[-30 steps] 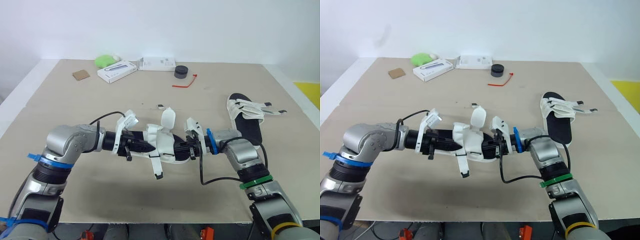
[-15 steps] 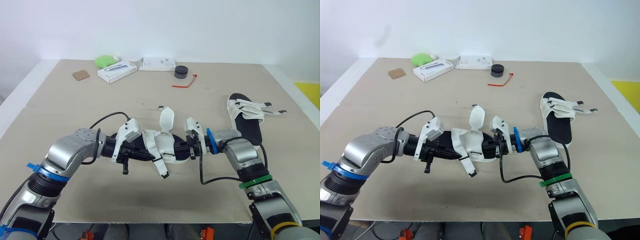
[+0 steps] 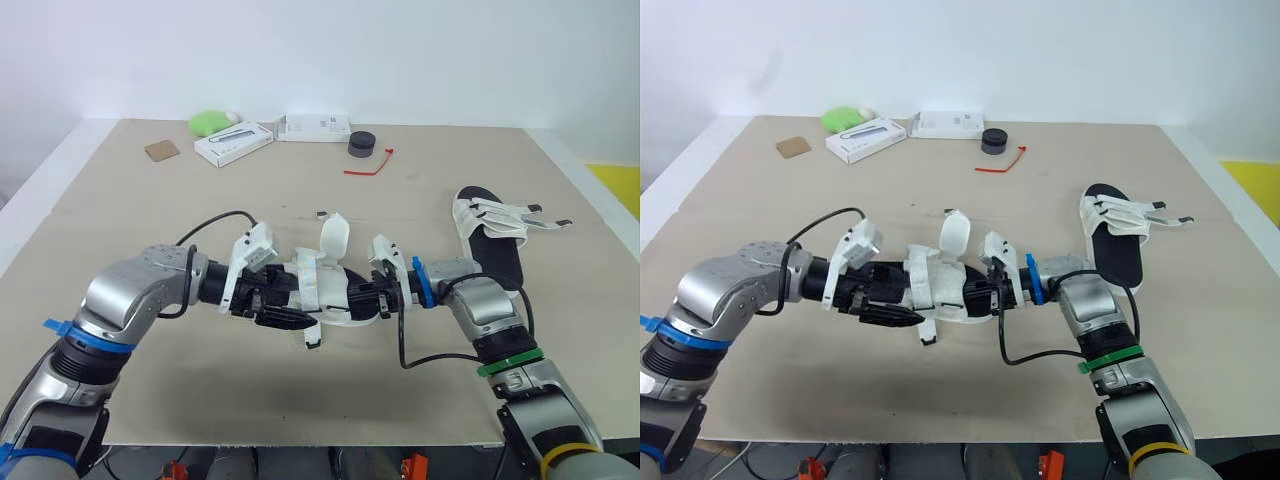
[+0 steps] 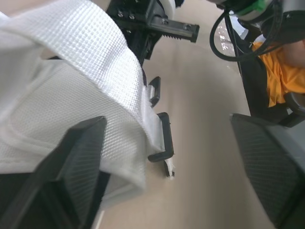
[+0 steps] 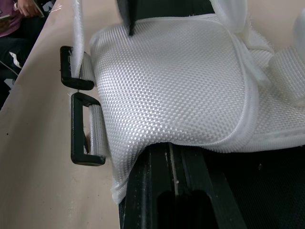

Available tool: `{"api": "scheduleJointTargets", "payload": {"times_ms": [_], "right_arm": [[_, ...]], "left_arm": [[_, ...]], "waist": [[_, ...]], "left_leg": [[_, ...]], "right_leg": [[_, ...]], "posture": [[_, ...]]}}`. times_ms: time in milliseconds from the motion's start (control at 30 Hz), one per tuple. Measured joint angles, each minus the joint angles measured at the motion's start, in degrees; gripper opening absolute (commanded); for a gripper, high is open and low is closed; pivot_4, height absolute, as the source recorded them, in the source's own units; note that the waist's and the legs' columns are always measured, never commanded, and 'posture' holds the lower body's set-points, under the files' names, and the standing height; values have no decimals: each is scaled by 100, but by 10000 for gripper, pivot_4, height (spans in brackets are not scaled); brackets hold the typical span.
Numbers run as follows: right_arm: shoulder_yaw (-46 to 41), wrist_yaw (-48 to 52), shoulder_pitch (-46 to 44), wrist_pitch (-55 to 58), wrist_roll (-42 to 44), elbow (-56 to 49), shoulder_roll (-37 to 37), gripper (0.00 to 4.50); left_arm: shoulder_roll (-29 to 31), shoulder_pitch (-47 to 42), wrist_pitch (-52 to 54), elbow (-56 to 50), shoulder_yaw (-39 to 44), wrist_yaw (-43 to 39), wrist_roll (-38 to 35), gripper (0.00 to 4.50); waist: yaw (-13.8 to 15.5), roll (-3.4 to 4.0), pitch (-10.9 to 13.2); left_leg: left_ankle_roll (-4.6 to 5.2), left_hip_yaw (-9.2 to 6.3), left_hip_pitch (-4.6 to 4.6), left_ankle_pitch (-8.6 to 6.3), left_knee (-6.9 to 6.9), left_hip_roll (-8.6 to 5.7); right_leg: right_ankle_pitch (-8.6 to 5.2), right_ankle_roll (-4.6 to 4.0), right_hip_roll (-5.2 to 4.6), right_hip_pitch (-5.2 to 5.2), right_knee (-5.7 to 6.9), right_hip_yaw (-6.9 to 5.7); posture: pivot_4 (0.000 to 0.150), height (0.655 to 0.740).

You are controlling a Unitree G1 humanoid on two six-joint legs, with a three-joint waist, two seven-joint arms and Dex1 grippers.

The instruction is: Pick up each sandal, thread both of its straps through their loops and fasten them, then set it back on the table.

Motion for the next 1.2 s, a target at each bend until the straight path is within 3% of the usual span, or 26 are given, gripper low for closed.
{"api": "scheduleJointTargets", "payload": {"times_ms": [267, 467, 567, 733, 967, 1167, 1200], "right_arm": [[2, 42, -24, -2, -2, 22, 9, 0], [4, 54, -50, -26, -2, 69, 27, 0], [0, 55, -51, -30, -6, 81, 32, 0], [-17, 22, -48, 30, -3, 53, 49, 0], [-18, 19, -27, 39, -1, 5, 38, 0], [-17, 14, -26, 40, -1, 3, 41, 0], [-16, 14, -26, 39, 0, 2, 41, 0]], "left_arm": [[1280, 709, -24, -492, 384, -1158, -422, 40754], [1526, 1529, -124, -1234, 698, -1329, -700, 40754], [1092, 2011, -238, -1455, 352, -599, -318, 40754], [314, 2009, -315, -1229, 26, 523, 275, 40754], [-116, 1842, -327, -1066, -111, 936, 453, 40754], [-454, 1627, 117, -1057, -126, 1005, 76, 40754], [-462, 1611, 161, -1056, -126, 1006, 37, 38603]], "waist": [[-9, -1, 2], [-10, -4, 4], [-1, -6, 3], [4, -11, 2], [6, -11, 2], [4, -11, 2], [3, -11, 2]], "left_leg": [[-2, 11, -3, -2, -8, 9], [-4, 33, -2, -3, -9, 16], [-2, 42, -3, -2, -9, 18], [-1, 45, -5, -1, -5, 21], [-1, 47, -11, -1, -6, 25], [-1, 47, -12, -1, -6, 24], [-1, 47, -11, -1, -6, 25]], "right_leg": [[-3, -9, -1, -10, 0, 2], [-1, -12, -9, -39, 0, 9], [1, -13, -8, -40, 1, 15], [11, -16, -2, -39, 0, 16], [12, -16, 1, -41, 0, 16], [13, -15, 2, -41, 0, 16], [13, -15, 2, -41, 0, 16]], "posture": [[1500, 7400], [1500, 7400], [1500, 7400], [1500, 7400], [1500, 7400], [1500, 7400], [1500, 7400]]}}
